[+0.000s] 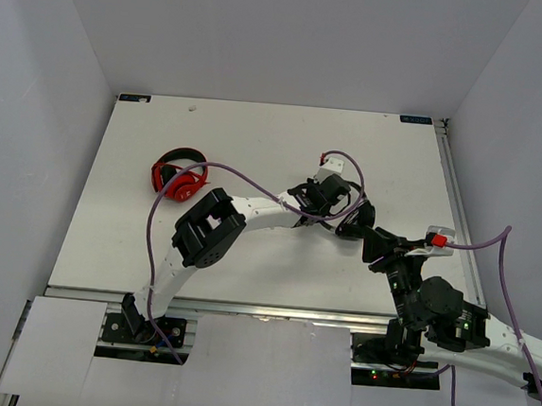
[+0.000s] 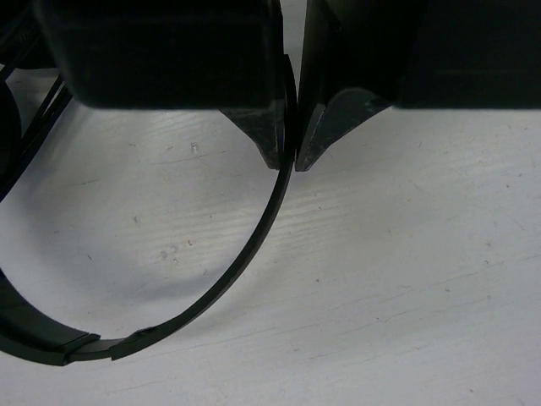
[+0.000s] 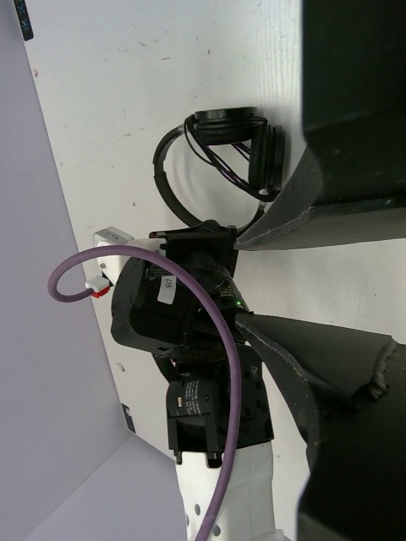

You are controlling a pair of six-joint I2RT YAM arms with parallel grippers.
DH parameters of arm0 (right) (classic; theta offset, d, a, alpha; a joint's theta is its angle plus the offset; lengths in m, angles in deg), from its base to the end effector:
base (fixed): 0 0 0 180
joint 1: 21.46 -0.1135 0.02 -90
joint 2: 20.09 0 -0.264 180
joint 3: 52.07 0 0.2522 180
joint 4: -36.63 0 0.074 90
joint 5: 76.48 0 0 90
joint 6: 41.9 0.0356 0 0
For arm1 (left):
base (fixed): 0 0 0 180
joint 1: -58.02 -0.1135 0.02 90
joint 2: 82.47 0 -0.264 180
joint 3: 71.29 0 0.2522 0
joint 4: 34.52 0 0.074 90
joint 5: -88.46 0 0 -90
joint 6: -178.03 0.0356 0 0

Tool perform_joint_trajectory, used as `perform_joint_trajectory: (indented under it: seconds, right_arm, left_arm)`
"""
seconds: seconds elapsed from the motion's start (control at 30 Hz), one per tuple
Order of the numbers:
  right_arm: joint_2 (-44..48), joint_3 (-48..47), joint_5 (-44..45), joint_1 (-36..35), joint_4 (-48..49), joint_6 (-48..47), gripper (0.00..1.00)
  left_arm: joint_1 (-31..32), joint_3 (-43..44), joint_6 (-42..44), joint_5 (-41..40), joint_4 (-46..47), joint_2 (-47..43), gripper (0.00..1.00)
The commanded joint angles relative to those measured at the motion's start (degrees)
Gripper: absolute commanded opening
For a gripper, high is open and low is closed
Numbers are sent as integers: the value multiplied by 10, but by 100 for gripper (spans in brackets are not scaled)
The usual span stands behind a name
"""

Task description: Wrap the headphones

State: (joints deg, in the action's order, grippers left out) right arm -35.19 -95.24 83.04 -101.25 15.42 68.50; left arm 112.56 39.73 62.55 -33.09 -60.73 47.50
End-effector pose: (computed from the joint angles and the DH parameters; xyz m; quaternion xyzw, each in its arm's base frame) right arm 0.0458 0.0664 0.3113 0.1005 0.6848 0.2288 0.6845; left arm 0.3062 -0.3978 0.1599 0.1228 0.8872 -0.0435 0.4427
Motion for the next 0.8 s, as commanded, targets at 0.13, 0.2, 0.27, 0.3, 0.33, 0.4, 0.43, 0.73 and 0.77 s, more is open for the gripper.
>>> perform_joint_trajectory:
  seconds: [0.13,0.2,0.27,0.3,0.33,0.4,0.43,0.73,0.77]
  right_arm:
    - [8,-1,22,-2,17,7,43]
    - [7,-1,22,-2,16,7,43]
    - [5,-2,21,-3,16,7,43]
    - [4,-3,20,-3,16,7,43]
    - [3,-3,20,-3,17,7,43]
    - [-2,-6,18,-2,19,3,43]
    - [-6,-11,15,-2,19,1,43]
    - [-63,-63,-7,-3,9,-9,50]
    - [-71,-71,-16,-2,8,-12,52]
  left_arm:
    - [-2,17,3,-12,-1,-7,40]
    - [-2,15,3,-16,-1,-10,44]
    - [-2,13,4,-16,-2,-12,51]
    - [-2,12,4,-17,-3,-15,56]
    - [-2,11,3,-17,-5,-20,65]
    - [-2,7,-1,-17,-10,-37,75]
    - [-2,4,-3,-16,-12,-48,83]
    - [-2,-71,-22,-5,-13,-216,98]
    - [-2,-93,-16,-5,-13,-238,98]
